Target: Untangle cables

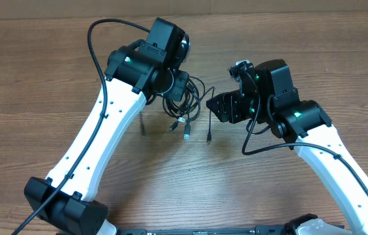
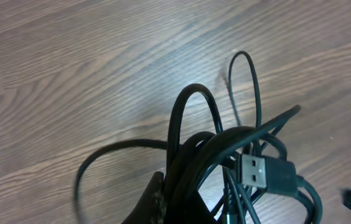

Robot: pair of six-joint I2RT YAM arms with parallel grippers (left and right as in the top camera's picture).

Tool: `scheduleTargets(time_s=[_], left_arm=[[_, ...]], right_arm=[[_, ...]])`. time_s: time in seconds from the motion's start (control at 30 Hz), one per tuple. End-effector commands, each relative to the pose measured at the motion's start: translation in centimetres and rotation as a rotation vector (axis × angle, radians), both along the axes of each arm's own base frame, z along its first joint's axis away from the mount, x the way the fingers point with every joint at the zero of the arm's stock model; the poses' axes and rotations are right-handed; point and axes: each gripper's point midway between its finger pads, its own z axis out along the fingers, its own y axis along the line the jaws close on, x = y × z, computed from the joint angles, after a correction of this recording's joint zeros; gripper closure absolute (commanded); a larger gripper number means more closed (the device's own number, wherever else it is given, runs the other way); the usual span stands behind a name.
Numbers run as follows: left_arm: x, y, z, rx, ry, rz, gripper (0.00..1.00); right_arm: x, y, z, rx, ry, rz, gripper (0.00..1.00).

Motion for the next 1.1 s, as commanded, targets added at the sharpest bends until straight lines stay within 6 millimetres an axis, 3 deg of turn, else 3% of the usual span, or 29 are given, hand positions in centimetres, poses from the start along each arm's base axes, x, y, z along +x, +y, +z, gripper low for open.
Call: scheduleTargets(time_s=[0.0, 0.27, 0.53, 0.73, 0.8, 0.93, 1.07], left_arm=[[-0.1, 0.2, 0.8, -0.013, -0.025, 0.035, 0.96], [-0.1, -0.4, 0.9, -0.033, -0.028, 0.043, 0.95], [-0.9, -2.4, 1.1, -0.135, 0.015, -0.016, 0.96], [-1.0, -2.6, 1.2, -0.144, 0.020, -0.022, 0.96], [-1.1, -2.9, 1.3, -0.163, 0.024, -0.032, 0.96], [-0.9, -3.2, 1.4, -0.175, 0.015, -0.036, 0.96], [-0.8, -3.2, 1.5, -0.177, 0.011, -0.036, 0.96]], right_arm=[[0.0, 0.7, 2.2, 0.026, -0.067, 0.054, 0.28], [-1.0, 2.6, 3.2, 0.088, -0.083, 0.149, 0.37], [-0.3, 2.8, 4.0, 0.104, -0.127, 0.149, 0.51], [-0.4, 3.1, 4.2, 0.122, -0.128, 0.163, 0.62], [-0.5, 3.2, 4.2, 0.125, -0.125, 0.166, 0.69], [-0.7, 3.1, 4.0, 0.121, -0.115, 0.166, 0.95], [-1.1, 2.9, 3.4, 0.110, -0.084, 0.163, 0.96]])
